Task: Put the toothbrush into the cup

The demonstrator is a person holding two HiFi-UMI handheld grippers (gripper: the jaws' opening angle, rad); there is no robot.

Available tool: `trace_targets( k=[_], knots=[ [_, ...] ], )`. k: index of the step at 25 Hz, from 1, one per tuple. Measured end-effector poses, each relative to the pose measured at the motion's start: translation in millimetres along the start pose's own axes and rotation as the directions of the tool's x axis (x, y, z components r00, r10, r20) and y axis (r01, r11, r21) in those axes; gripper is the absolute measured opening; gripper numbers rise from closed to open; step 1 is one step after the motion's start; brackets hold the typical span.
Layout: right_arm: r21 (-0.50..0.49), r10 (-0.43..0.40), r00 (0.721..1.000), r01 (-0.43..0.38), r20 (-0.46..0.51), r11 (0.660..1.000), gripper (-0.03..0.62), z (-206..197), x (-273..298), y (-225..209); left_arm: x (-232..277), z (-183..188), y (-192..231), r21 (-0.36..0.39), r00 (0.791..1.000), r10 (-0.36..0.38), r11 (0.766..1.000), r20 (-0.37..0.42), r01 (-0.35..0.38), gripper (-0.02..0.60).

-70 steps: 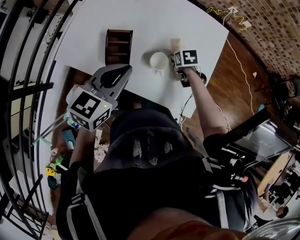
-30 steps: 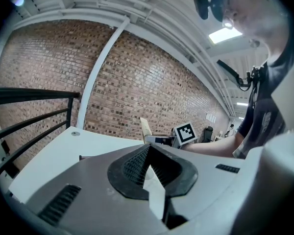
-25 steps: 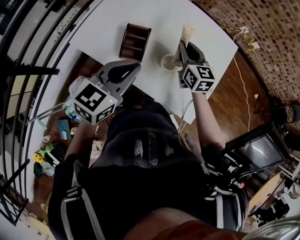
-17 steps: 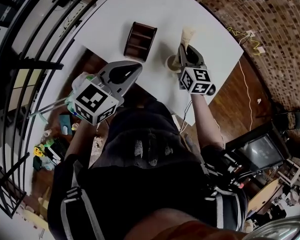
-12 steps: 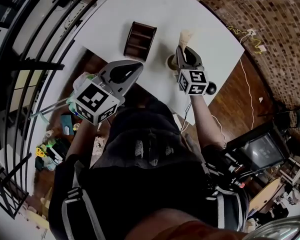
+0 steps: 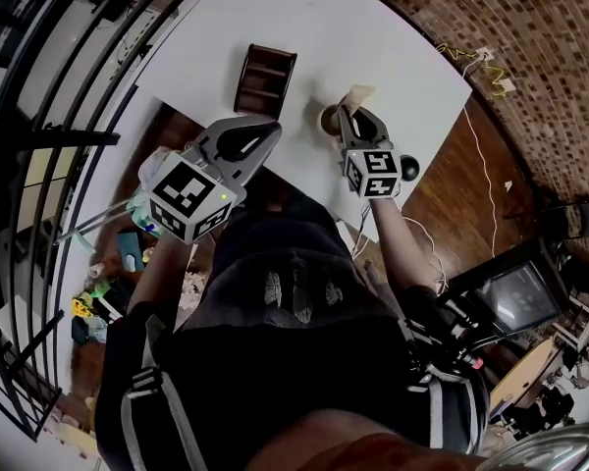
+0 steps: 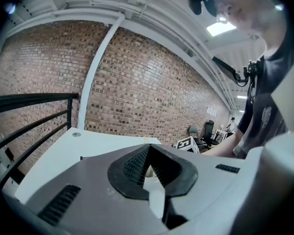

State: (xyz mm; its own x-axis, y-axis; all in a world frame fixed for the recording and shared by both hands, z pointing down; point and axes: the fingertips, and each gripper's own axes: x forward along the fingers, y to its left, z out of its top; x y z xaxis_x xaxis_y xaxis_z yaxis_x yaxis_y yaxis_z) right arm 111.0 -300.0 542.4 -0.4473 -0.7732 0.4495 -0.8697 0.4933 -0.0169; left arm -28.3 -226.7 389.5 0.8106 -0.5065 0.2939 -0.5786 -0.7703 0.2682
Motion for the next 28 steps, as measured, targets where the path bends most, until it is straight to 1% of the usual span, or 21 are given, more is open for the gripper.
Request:
trace_targets(
  k=[10, 14, 16, 17, 18, 20, 21, 23, 24, 26, 28],
  knots=[
    [0.050, -0.036, 0.997, 0.039, -0.070, 0.998, 0.043, -18.1, -14.6, -11.9, -0.5, 1.2, -0.8, 0.001, 1.000, -0.015, 1.000, 0.006, 0.015, -0.003],
    [0.107, -0.052, 0.995, 0.060, -0.083, 0.992, 0.046, -20.5, -17.1, -17.0, -4.2, -0.8, 1.3, -0.004, 1.000, -0.012, 1.000, 0.006, 0.012, -0.003],
    [0.122, -0.048, 0.994, 0.061, -0.102, 0.991, 0.076, -22.7, -17.3, -17.8, -4.3, 0.0, -0.1, -0.001, 1.000, -0.014, 1.000, 0.008, 0.014, -0.003],
    [0.126, -0.050, 0.993, 0.064, -0.111, 0.990, 0.108, -23.9, -17.5, -18.3, -4.0, 0.6, -1.1, 0.001, 1.000, -0.016, 1.000, 0.010, 0.016, -0.003],
    [0.130, -0.057, 0.992, 0.072, -0.116, 0.989, 0.121, -25.0, -18.1, -19.3, -3.7, 0.9, -1.8, 0.003, 1.000, -0.019, 1.000, 0.011, 0.019, -0.003],
    [0.142, -0.075, 0.990, 0.091, -0.117, 0.986, 0.122, -26.9, -19.7, -21.3, -4.1, 0.0, -2.0, 0.005, 1.000, -0.023, 1.000, 0.011, 0.023, -0.003],
    [0.147, -0.081, 0.990, 0.098, -0.117, 0.984, 0.137, -27.6, -20.3, -22.1, -4.7, -1.1, -1.3, 0.006, 1.000, -0.022, 1.000, 0.009, 0.022, -0.003],
    [0.161, -0.093, 0.989, 0.110, -0.112, 0.981, 0.143, -27.4, -22.3, -25.0, -6.3, -2.9, 0.6, 0.007, 1.000, -0.019, 1.000, 0.005, 0.019, -0.003],
    [0.177, -0.098, 0.989, 0.116, -0.109, 0.977, 0.145, -26.7, -23.8, -27.3, -7.3, -3.4, 1.5, 0.007, 1.000, -0.017, 1.000, 0.005, 0.017, -0.003],
    [0.230, -0.100, 0.990, 0.122, -0.103, 0.965, 0.176, -25.2, -27.7, -31.3, -9.2, -3.9, 3.4, 0.005, 1.000, -0.013, 1.000, 0.007, 0.012, -0.003],
    [0.292, -0.100, 0.990, 0.124, -0.096, 0.948, 0.179, -24.0, -32.7, -34.4, -9.7, -3.4, 5.1, 0.002, 1.000, -0.010, 1.000, 0.012, 0.010, -0.003]
  ],
)
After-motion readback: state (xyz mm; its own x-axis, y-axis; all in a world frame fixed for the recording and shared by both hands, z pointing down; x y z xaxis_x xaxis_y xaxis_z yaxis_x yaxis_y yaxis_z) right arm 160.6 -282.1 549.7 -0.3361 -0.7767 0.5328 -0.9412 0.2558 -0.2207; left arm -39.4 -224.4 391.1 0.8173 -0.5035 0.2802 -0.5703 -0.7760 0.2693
